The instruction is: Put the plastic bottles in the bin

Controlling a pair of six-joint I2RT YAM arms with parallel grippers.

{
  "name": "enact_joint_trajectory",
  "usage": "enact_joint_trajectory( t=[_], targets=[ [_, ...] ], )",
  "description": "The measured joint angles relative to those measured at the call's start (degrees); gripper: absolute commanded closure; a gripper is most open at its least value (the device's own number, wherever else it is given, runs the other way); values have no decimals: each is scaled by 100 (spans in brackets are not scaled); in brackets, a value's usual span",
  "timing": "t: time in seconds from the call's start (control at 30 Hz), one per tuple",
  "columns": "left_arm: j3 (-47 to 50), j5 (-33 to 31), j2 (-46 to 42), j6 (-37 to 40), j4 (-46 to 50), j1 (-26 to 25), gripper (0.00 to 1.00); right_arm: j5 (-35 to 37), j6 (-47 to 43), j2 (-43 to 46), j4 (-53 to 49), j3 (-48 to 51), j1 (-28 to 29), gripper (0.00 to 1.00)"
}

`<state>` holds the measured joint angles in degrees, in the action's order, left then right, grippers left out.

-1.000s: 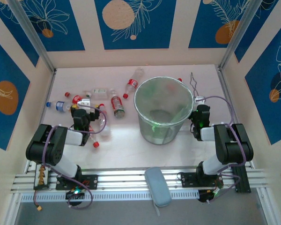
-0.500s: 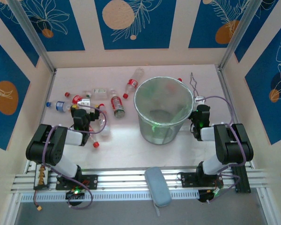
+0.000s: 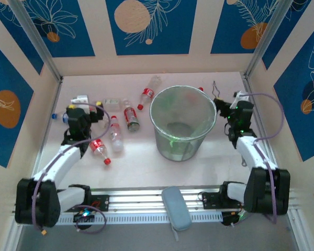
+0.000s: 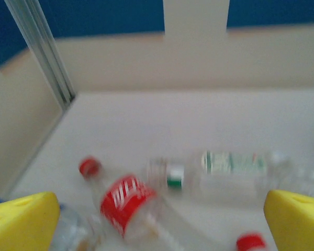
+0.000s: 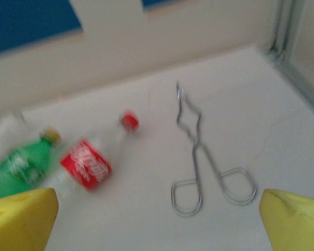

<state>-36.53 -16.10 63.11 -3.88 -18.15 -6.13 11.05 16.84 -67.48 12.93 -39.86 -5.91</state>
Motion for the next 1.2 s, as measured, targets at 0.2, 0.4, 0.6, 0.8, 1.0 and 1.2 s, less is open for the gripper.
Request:
enact_joint_trajectory(
  t=[0.2, 0.4, 0.6, 0.8, 1.0, 1.2],
  targets=[
    [-1558, 35, -380, -990, 2656, 20, 1, -168, 509, 81, -2151, -1373, -177, 1],
    [-1646, 798, -219, -1563, 4603, 393, 6, -675, 667, -170, -3624, -1725, -352, 1],
    [-776, 1628, -208, -2114, 5171, 769, 12, -1298, 688, -254, -4269, -2006, -789, 1],
    [4, 2267, -247, -2629, 5200, 756, 19, -1799, 715, -116, -4468, -2059, -1150, 1],
    [695, 2514, -409, -3056, 4911, 750, 22, -2159, 774, 79, -4583, -2251, -1137, 1],
    [953, 2559, -98, -3281, 4328, 745, 30, -2371, 835, 221, -4579, -2498, -964, 1]
  ],
)
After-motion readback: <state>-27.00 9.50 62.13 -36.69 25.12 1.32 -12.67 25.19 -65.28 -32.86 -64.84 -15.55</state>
